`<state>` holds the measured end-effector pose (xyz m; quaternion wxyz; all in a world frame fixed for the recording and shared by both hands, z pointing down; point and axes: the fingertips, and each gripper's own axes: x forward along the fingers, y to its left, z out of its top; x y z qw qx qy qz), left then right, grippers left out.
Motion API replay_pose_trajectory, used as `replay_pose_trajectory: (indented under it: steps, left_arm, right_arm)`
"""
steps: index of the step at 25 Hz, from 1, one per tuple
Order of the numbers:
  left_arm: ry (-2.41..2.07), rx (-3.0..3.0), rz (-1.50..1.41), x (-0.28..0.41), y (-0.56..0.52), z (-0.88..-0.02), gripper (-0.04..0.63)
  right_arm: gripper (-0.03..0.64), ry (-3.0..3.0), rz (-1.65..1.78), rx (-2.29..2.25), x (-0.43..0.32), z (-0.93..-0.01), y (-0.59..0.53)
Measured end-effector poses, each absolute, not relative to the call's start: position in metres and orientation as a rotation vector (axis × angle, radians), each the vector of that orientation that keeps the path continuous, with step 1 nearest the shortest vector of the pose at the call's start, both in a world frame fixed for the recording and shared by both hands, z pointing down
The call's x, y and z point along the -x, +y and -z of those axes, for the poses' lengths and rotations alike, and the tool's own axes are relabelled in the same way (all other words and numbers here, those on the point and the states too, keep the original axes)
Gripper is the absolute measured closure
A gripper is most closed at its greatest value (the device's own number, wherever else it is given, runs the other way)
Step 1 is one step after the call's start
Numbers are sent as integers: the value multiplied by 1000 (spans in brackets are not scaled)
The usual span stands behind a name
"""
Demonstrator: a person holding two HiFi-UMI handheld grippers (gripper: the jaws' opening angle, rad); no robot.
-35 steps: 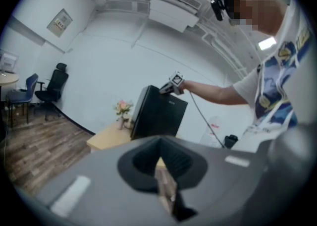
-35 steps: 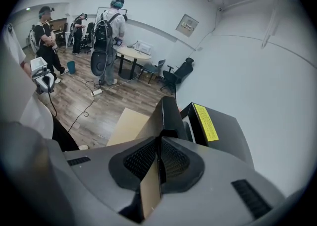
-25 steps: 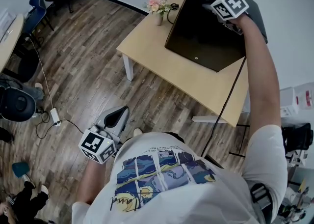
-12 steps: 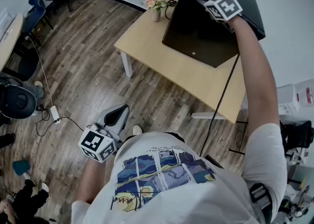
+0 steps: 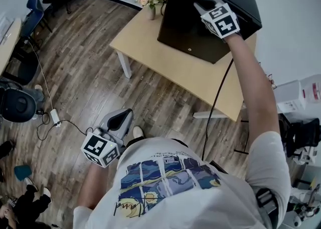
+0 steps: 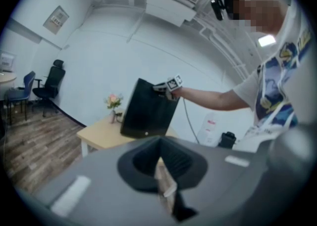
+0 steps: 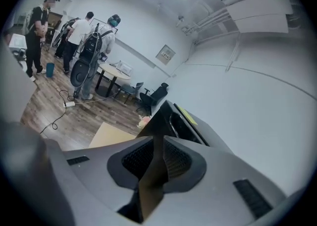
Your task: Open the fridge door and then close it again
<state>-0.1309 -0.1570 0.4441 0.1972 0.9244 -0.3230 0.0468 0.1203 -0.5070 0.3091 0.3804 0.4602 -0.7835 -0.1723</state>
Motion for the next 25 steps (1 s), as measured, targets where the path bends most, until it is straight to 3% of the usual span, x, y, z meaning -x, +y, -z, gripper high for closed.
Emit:
replay_pose_trajectory:
  steps: [5, 25]
  left_arm:
    - [-858, -2623, -149, 100, -143, -441, 588]
    - [-758, -2690, -236, -41, -67, -442, 588]
  right_arm:
    - [584, -2123, 356, -1196, -138, -340, -440]
    - [595, -2492, -350, -1303, -204, -489, -109]
